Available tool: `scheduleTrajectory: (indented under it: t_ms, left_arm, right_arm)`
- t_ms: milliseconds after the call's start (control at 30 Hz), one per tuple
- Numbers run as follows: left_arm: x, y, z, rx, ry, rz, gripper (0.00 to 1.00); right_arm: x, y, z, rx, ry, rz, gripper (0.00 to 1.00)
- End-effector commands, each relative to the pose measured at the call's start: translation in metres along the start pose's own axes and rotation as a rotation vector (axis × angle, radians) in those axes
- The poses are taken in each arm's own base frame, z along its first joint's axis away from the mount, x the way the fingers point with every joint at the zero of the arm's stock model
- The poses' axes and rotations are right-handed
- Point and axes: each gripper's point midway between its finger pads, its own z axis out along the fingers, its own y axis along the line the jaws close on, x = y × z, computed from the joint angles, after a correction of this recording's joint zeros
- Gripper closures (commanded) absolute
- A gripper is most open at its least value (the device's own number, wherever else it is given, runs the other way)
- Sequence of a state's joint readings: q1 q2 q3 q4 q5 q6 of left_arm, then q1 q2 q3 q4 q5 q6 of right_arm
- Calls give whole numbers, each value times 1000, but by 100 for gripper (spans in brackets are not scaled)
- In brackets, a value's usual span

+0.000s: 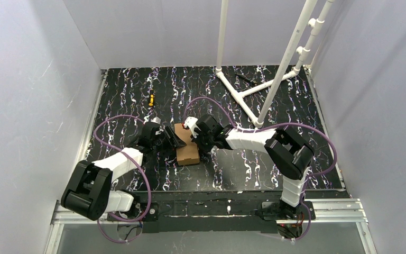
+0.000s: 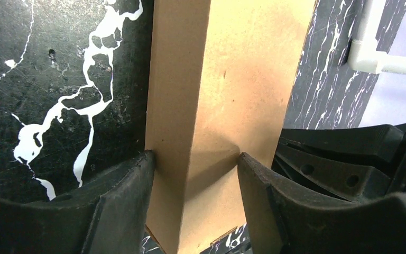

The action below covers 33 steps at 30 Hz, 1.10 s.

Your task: Fold the paper box

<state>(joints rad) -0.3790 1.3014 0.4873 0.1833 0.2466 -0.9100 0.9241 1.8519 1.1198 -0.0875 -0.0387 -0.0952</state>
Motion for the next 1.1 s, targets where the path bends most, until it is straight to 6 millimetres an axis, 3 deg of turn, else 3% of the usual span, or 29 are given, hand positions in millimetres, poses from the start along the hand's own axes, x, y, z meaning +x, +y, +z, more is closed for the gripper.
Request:
scheduleTrajectory:
  t_ms: [0, 100, 167, 200, 367, 500, 700, 933, 1067]
  left_arm:
    - [-6, -11, -11, 24, -41, 72, 41]
    - [-13, -6, -32, -31, -79, 157, 24]
    - [-18, -4, -50, -58, -95, 263, 6]
    - [-21, -6, -58, -58, -107, 306, 2]
    - [-33, -25, -83, -31, -126, 429, 2]
    - [-41, -37, -79, -83, -55, 401, 2]
    - [-47, -27, -75, -439, 6, 438, 2]
    - [-60, -50, -64, -609, -78, 500, 2]
    - [-53, -62, -53, -767, -43, 579, 2]
  right_arm:
    - [-35, -19, -16, 58, -98, -40, 99]
    - [-38, -43, -30, 134, -114, -57, 99]
    - [-42, -52, -41, 116, -133, -59, 99]
    - [-44, -54, -46, 94, -142, -63, 99]
    - [-41, -38, -79, -204, -126, -196, 91]
    - [-43, -37, -100, -264, -191, -221, 81]
    - [-44, -51, -127, -301, -278, -168, 76]
    - [-39, -56, -131, -329, -295, -131, 74]
    - [-38, -58, -132, -345, -297, -118, 74]
